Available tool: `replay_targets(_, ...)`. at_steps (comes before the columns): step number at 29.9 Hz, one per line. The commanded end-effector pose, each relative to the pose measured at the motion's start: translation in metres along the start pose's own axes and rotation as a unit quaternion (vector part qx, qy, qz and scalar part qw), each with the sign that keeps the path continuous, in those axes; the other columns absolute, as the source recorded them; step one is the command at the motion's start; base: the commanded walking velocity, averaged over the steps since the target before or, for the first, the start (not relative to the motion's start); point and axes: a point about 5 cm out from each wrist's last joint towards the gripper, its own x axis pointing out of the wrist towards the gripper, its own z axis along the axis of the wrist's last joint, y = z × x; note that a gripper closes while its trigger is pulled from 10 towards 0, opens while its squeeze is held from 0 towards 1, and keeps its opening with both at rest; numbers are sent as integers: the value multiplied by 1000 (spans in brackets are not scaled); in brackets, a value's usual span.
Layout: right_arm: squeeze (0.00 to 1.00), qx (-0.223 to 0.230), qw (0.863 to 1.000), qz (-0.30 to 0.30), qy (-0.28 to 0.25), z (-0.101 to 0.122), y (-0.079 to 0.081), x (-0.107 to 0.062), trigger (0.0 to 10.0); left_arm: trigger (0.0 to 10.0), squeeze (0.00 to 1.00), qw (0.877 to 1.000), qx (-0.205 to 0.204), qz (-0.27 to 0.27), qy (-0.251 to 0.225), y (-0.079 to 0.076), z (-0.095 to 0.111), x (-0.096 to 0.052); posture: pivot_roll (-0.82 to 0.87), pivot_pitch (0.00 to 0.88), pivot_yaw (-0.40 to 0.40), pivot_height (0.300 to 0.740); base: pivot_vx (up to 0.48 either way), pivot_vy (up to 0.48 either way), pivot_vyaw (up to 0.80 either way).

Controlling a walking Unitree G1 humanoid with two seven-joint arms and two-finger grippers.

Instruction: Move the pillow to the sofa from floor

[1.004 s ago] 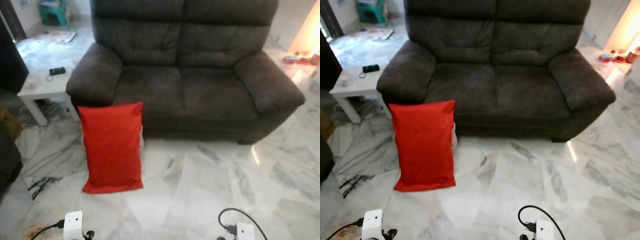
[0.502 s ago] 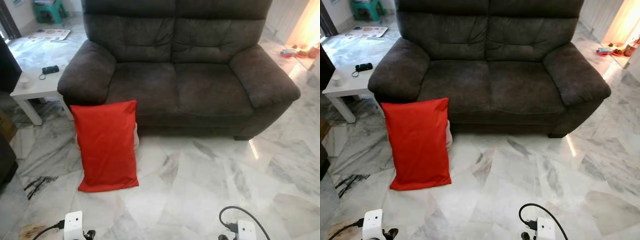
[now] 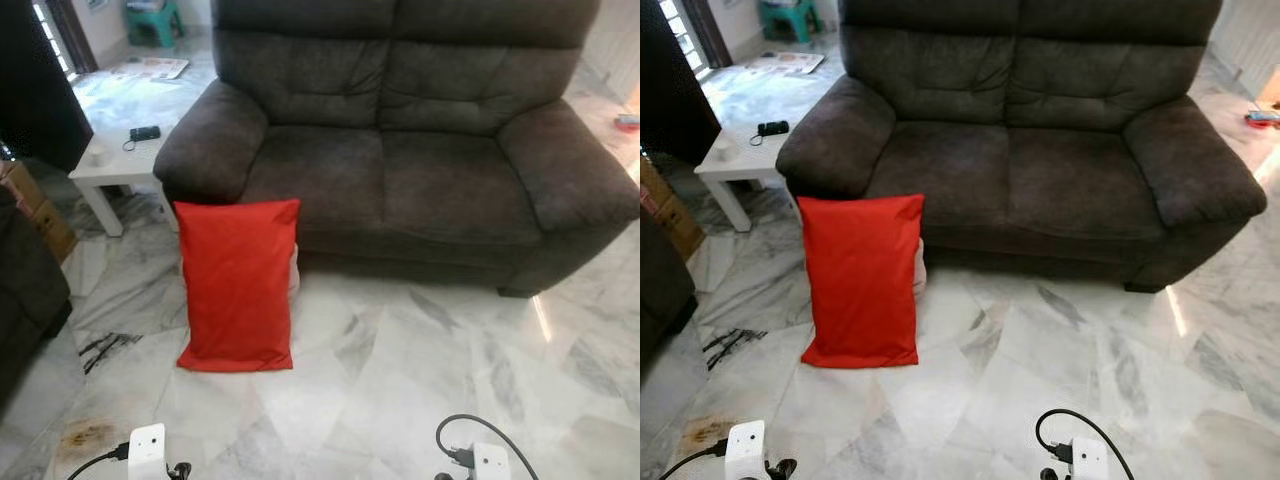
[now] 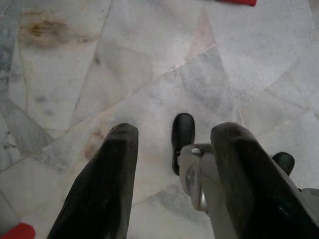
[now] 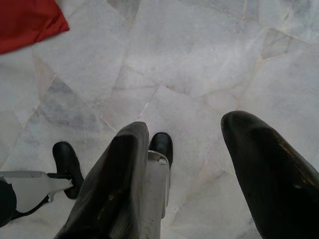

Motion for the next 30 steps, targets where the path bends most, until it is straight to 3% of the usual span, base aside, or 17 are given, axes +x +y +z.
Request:
replay_targets(1, 0, 7, 1000, -4, 7, -3, -2, -1, 10000, 10000, 0, 1000, 0, -1, 5, 0, -2, 0, -20, 48, -37, 740, 274, 0, 0)
replay_targets(14, 0, -14, 1000, 3, 8, -2, -1, 0, 10000, 10000, 0, 1000, 2, -3, 6, 0, -1, 0, -19, 27, -33, 740, 290, 0, 0)
replay_targets(23, 0, -18, 1000, 4, 8, -1, -1, 0, 10000, 10000, 0, 1000, 2, -3, 5, 0, -1, 0, -18, 23, -35, 740, 308, 0, 703)
replay_targets(30, 0, -9, 1000, 2, 8, -2, -2, -1, 10000, 10000, 0, 1000, 0, -3, 5, 0, -1, 0, -19, 29, -37, 740, 311, 0, 0)
